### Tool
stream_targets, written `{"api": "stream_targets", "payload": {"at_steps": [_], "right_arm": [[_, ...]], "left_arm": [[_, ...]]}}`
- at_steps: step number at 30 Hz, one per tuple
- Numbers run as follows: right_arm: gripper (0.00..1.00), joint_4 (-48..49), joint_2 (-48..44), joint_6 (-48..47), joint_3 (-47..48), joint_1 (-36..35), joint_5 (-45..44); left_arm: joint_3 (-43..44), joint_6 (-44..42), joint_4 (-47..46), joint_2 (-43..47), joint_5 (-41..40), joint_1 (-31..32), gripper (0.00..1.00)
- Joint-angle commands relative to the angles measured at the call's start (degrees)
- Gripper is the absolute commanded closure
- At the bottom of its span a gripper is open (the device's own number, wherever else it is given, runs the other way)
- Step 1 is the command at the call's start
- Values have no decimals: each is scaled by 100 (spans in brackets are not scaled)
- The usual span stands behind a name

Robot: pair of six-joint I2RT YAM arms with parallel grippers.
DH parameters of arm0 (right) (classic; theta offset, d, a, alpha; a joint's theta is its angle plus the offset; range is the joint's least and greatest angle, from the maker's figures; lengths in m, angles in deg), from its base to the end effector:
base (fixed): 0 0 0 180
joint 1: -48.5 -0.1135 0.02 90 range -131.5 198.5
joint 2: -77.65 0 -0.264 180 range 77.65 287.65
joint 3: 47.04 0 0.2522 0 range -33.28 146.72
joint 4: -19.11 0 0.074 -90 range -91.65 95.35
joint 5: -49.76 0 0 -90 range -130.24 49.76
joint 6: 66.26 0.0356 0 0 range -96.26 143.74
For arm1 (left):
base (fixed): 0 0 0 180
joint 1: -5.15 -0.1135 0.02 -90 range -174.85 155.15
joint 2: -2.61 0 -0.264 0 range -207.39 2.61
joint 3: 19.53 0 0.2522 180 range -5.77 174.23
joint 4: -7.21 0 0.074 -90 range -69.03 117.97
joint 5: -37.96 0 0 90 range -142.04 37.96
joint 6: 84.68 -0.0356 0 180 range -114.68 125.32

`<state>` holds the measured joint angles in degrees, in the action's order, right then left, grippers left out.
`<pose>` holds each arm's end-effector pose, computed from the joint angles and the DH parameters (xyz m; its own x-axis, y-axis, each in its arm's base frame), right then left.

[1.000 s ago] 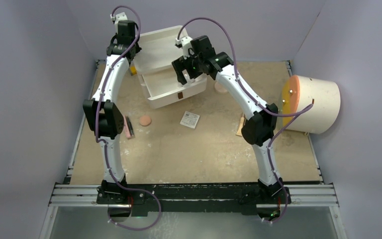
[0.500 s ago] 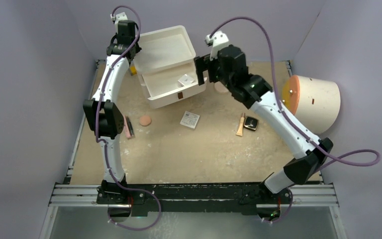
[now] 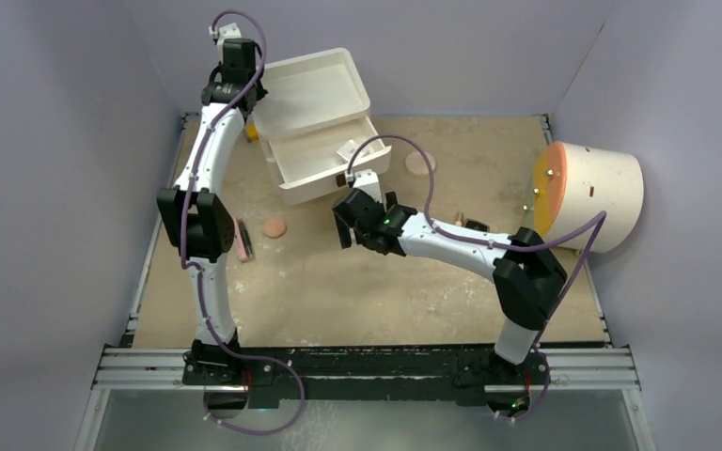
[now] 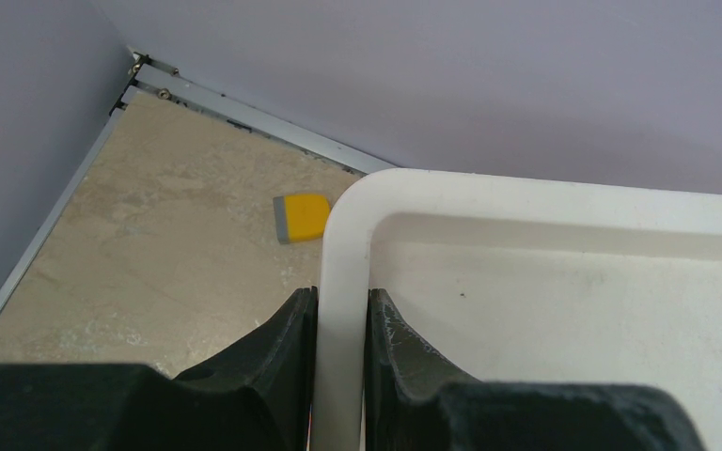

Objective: Organize the makeup

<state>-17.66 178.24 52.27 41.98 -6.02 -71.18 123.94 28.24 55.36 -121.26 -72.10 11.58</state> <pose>0.2384 0.3030 0.2443 -0.6198 -0.1638 -0.7675 -0.2322 0.9725 -0.0200 0.4973 -0.0438 0.3660 -0.3618 -0.3274 -0.8729 -0.3638 0.9117 -0.1911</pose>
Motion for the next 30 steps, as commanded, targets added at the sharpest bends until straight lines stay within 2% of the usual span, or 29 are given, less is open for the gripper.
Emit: {"api": "stream_targets", "payload": {"at_steps": [1,4,7,10,12,18,23,26,30], "right_arm": [[1,741,-195,1373,-102,29,-933],[1,1449,-61,1845,-304,30,-1345],[1,1649,226,2322,-114,29,-1571],[1,715,834,3311,641,36,-2078],[1,-47,1247,3794,1213,29,-2041],[1,-674,1917,4275,1706,30,-1923],[1,-1877,2305,4810,2204,29,-2087],[1,-1995,2406,4907,2207,34,-2080],[1,-1579,2405,4703,1901,46,-1939]], "left_arm": [[-303,231,513,-321,316,7,100],[-443,231,416,-254,350,7,100],[-482,197,409,-267,379,-2,100],[-499,175,419,-248,396,-35,100],[-527,157,398,-219,412,-54,100],[-836,106,270,-65,464,-126,100],[-1075,106,166,34,573,-210,100],[-1110,108,141,39,620,-222,100],[-1138,92,137,41,627,-222,100]]}}
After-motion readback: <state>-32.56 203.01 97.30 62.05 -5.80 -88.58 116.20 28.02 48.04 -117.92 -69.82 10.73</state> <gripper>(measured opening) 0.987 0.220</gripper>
